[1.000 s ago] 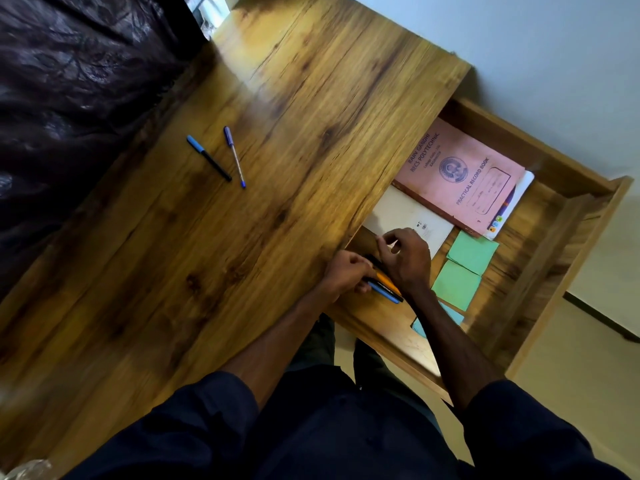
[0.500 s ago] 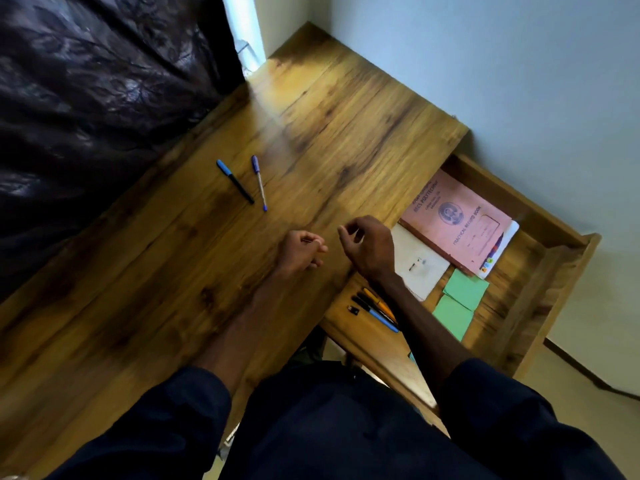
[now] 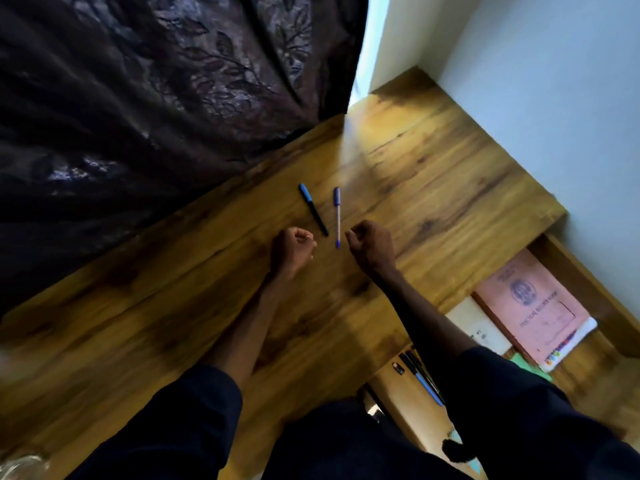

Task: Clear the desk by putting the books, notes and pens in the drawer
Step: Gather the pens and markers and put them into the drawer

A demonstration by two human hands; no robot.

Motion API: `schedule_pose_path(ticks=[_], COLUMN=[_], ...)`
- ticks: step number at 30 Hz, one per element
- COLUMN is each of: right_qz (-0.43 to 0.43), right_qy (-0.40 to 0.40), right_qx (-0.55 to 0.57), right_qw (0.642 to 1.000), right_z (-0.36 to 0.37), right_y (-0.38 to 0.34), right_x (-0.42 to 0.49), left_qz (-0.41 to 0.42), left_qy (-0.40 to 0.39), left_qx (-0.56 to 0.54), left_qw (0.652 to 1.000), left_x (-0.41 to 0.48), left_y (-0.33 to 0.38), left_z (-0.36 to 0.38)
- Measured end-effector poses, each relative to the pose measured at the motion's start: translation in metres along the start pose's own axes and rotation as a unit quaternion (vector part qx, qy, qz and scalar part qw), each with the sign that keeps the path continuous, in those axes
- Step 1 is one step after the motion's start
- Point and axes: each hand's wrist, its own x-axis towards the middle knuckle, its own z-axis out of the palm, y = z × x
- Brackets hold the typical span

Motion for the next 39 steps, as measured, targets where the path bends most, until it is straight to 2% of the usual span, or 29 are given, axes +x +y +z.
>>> schedule_pose_path(ticks=[6, 9, 12, 15, 19, 21, 23, 26, 31, 35, 39], right_qz=[0.038, 0.042, 0.052, 0.056, 0.089, 0.100, 0.114, 0.137, 0.182, 0.232, 0.233], right_qy=[-0.010, -0.017, -0.033, -0.048, -0.029, -0.011, 0.009, 0.026, 0.039, 0.055, 0.059], right_qx=[-0.021, -0.034, -0.029, -0.009, 0.041, 0.069, 0.107, 0.156, 0.227, 0.265, 0.228], right_qw=[0.999, 0.998, 0.998, 0.997, 0.995, 0.992, 0.988, 0.978, 0.956, 0.934, 0.944], right_z=[0.023, 0.027, 0.025, 0.013, -0.012, -0.031, -0.050, -0.071, -0.101, -0.119, -0.134], right_y=[-0.020, -0.021, -0.023, -0.020, 0.003, 0.016, 0.031, 0.068, 0.128, 0.163, 0.192], right_x=[0.043, 0.050, 0.049, 0.035, 0.007, -0.010, -0.031, -0.062, -0.122, -0.164, -0.201], left_qz=[0.023, 0.037, 0.049, 0.068, 0.044, 0.036, 0.015, 0.041, 0.049, 0.024, 0.054], left_qy=[0.063, 0.088, 0.096, 0.097, 0.092, 0.056, -0.012, -0.083, -0.238, -0.265, -0.294], left_qx=[0.092, 0.099, 0.105, 0.164, 0.192, 0.175, 0.144, 0.112, 0.058, 0.032, 0.031], left_qw=[0.993, 0.991, 0.989, 0.979, 0.976, 0.982, 0.989, 0.989, 0.968, 0.963, 0.954], left_x=[0.028, 0.033, 0.037, 0.036, 0.030, 0.023, 0.010, -0.031, -0.110, -0.150, -0.188], left_y=[0.007, 0.026, 0.039, 0.049, 0.061, 0.060, 0.046, 0.022, 0.007, 0.000, 0.000], left_z=[-0.006, -0.003, 0.006, 0.014, 0.019, 0.027, 0.043, 0.069, 0.109, 0.149, 0.179])
